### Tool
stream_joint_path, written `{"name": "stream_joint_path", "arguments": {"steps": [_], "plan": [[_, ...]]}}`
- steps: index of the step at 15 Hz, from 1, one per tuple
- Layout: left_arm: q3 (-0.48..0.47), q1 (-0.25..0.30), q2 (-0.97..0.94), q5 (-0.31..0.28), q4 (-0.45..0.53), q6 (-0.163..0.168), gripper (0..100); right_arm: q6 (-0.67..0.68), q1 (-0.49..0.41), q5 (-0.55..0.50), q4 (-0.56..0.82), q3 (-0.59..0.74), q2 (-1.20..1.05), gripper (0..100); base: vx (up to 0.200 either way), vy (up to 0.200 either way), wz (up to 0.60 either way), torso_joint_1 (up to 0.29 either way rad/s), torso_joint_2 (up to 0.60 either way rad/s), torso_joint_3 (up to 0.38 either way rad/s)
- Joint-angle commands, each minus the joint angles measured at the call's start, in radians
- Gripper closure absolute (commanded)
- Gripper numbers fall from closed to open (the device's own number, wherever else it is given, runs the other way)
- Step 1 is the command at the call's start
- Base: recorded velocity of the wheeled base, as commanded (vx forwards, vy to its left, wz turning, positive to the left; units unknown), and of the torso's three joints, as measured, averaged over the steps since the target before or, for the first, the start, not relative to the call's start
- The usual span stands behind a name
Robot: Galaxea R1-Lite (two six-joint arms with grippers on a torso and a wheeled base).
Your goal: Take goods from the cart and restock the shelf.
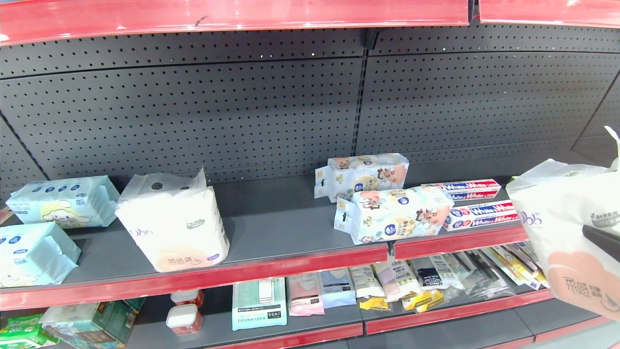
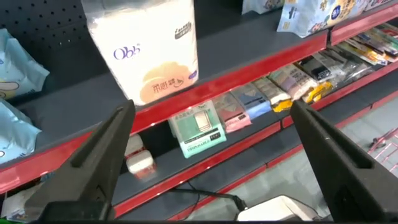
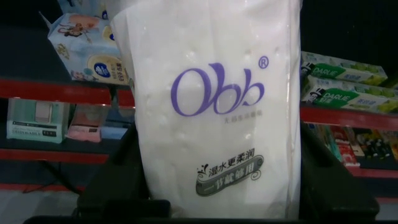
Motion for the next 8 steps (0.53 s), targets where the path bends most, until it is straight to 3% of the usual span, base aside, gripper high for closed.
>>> {"name": "stream_joint_path", "arguments": {"steps": [1,8], "plan": [[0.008,0.0,0.002,0.002,0.0,0.001,0,0.0,-0.002,0.001,-0.001,-0.003,0.003,100,0.0,0.0,0.6,0.002,0.0,0.007],[0.028,0.0,-0.027,0.004,0.0,0.001,0,-0.002,-0.005,0.001,0.0,-0.013,0.003,100,0.0,0.0,0.6,0.004,0.0,-0.002]]}}
